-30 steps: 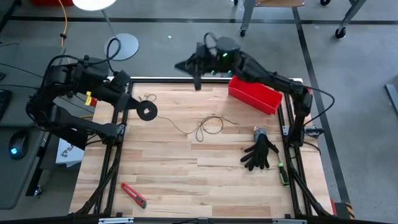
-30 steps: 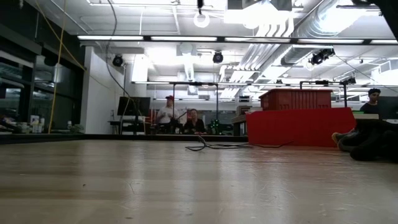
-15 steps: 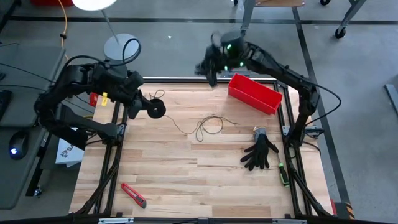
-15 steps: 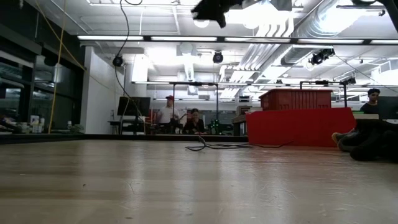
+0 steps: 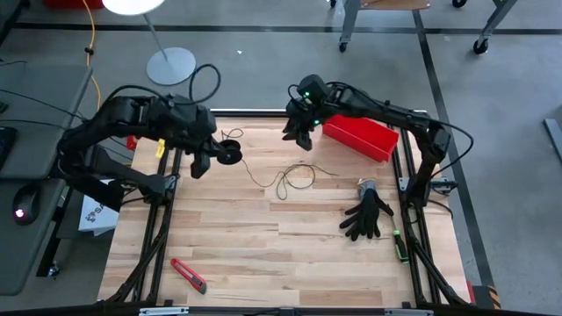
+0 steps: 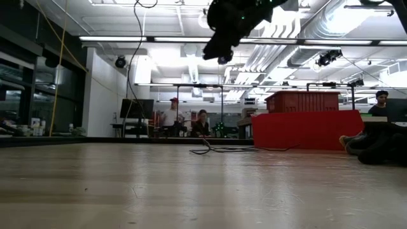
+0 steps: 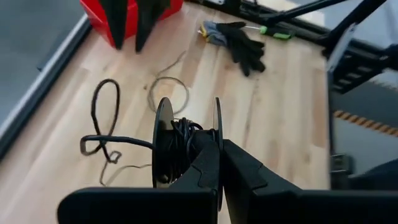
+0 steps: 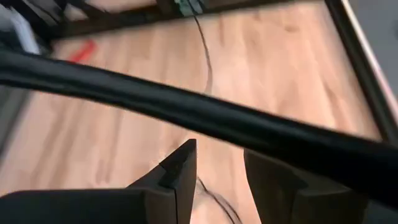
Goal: Coil cords
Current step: Coil the black wire on the spool
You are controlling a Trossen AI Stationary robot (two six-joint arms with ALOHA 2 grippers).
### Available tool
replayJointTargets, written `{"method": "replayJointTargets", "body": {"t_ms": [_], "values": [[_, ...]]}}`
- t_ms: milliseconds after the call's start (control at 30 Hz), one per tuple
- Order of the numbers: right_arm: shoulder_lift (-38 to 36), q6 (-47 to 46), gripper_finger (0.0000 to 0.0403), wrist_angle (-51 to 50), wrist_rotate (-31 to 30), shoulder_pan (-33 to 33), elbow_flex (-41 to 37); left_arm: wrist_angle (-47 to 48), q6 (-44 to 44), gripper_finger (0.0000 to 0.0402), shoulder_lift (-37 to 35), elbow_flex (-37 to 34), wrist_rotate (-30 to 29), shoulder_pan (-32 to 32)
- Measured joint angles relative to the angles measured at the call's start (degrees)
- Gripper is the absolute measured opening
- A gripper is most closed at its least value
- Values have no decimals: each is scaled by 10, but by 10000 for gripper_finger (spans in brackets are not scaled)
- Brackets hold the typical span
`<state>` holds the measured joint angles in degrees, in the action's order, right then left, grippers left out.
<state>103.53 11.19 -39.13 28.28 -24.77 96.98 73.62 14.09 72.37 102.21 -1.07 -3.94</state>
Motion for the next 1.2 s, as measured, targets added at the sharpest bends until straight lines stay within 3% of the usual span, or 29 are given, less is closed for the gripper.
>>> {"method": "replayJointTargets", "body": {"t_ms": [233,367,500,600,800,1033,1200], "values": [[0,-22,126,161,21,58,-22,-72,-6,0,22,0,-10,35],[0,-51,126,230,-15,69,-22,-129,29,0,26,0,6,47],[0,-103,126,285,9,69,-22,-164,48,0,18,0,12,56],[0,-113,126,280,40,71,-22,-179,48,0,15,0,9,50],[-7,-90,126,242,47,67,-22,-178,59,0,8,0,9,45],[-53,-82,126,196,30,38,-22,-177,22,0,-20,0,-4,42],[-66,-82,126,192,-18,64,-22,-181,1,0,-41,0,-12,29]]}}
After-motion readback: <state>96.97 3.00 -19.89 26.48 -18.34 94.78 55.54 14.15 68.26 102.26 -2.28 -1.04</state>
